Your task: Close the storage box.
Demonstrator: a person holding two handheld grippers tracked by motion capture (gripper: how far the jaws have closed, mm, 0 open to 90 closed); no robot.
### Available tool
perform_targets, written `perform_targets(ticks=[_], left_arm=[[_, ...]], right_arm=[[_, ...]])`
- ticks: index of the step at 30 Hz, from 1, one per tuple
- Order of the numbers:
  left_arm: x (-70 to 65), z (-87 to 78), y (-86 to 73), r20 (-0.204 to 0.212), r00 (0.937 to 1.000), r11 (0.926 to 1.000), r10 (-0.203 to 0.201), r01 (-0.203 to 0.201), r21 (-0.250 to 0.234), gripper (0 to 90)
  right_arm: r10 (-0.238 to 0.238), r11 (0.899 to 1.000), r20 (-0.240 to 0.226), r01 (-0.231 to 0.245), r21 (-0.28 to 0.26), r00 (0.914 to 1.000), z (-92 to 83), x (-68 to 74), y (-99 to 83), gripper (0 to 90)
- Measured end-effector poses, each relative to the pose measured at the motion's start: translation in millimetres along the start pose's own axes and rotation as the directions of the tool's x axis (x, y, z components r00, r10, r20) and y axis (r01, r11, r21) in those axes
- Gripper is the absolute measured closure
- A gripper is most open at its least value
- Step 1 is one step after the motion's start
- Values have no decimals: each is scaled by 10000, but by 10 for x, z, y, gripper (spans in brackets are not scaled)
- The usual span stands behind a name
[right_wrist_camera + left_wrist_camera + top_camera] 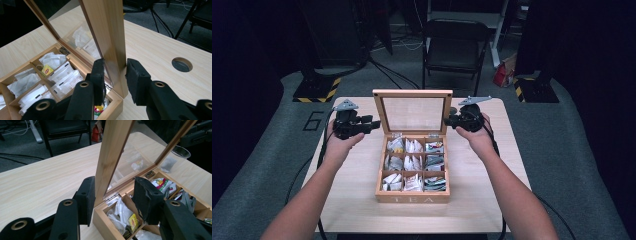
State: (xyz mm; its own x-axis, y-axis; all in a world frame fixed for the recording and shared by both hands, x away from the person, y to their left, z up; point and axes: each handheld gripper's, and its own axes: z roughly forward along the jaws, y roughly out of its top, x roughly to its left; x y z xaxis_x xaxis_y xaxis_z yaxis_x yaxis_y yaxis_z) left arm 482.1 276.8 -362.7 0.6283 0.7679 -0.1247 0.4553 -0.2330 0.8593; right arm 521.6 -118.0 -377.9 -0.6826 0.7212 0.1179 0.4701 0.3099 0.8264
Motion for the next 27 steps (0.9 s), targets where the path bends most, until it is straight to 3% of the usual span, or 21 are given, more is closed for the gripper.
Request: perform_targets(ticks=[15,27], left_arm=[[-114,-32,134,224,9988,9986,434,-428,-300,572],[-206,-127,21,389,9977,9980,553,-540,-335,590]], right_arm=[[-242,9996,-191,240,-143,9995,-69,71,-116,666],[-348,9993,-283,344,-146,9990,-103,163,-242,606]])
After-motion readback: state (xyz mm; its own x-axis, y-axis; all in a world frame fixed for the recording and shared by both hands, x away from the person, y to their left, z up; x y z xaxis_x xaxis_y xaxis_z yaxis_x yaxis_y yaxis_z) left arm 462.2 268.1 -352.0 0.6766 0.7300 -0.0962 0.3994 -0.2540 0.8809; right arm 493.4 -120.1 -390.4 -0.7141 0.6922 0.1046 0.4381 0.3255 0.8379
